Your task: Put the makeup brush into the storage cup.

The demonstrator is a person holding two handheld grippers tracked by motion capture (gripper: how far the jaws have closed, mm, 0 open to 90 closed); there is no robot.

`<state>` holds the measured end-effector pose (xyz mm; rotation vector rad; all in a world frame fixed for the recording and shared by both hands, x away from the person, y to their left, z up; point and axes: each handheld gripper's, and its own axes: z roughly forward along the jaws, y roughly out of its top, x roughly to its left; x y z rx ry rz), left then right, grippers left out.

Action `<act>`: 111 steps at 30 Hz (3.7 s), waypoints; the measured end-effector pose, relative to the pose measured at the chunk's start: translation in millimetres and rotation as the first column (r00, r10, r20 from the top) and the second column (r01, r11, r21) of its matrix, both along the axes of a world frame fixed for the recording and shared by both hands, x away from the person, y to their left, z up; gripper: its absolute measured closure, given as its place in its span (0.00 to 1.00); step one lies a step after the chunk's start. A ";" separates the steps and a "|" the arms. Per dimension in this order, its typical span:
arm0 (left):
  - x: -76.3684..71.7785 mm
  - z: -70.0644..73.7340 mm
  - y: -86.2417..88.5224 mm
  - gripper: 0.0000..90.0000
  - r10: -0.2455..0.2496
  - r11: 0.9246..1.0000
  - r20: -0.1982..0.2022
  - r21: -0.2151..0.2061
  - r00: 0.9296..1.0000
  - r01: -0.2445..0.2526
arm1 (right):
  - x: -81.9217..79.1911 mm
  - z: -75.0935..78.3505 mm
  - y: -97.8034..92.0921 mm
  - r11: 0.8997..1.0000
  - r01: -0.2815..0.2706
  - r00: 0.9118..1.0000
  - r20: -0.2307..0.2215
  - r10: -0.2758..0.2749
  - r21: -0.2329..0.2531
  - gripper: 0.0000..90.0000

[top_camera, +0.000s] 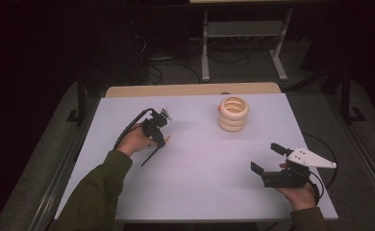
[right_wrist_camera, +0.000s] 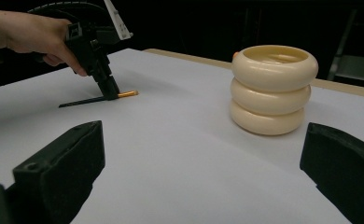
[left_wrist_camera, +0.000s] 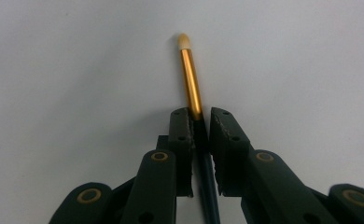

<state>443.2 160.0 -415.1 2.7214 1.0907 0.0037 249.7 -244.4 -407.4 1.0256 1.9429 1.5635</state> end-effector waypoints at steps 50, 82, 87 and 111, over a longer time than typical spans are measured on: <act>-3.7 11.4 17.6 0.94 -0.008 0.990 0.029 -0.139 1.000 0.012 | 0.1 0.2 0.7 1.000 0.002 1.000 -0.002 -0.002 -0.002 0.00; -43.0 48.4 51.2 0.94 0.031 0.874 0.278 -0.473 0.960 0.109 | 1.9 4.1 2.8 1.000 -0.002 1.000 -0.006 0.002 0.001 0.00; -51.2 47.1 55.1 0.94 0.052 0.835 0.313 -0.535 0.948 0.131 | 5.8 7.1 4.0 1.000 0.001 1.000 -0.009 -0.001 0.011 0.00; -76.5 47.0 47.1 0.94 0.076 0.718 0.417 -0.653 0.906 0.241 | 37.1 25.4 40.9 0.995 -0.081 0.995 -0.047 0.084 0.065 0.29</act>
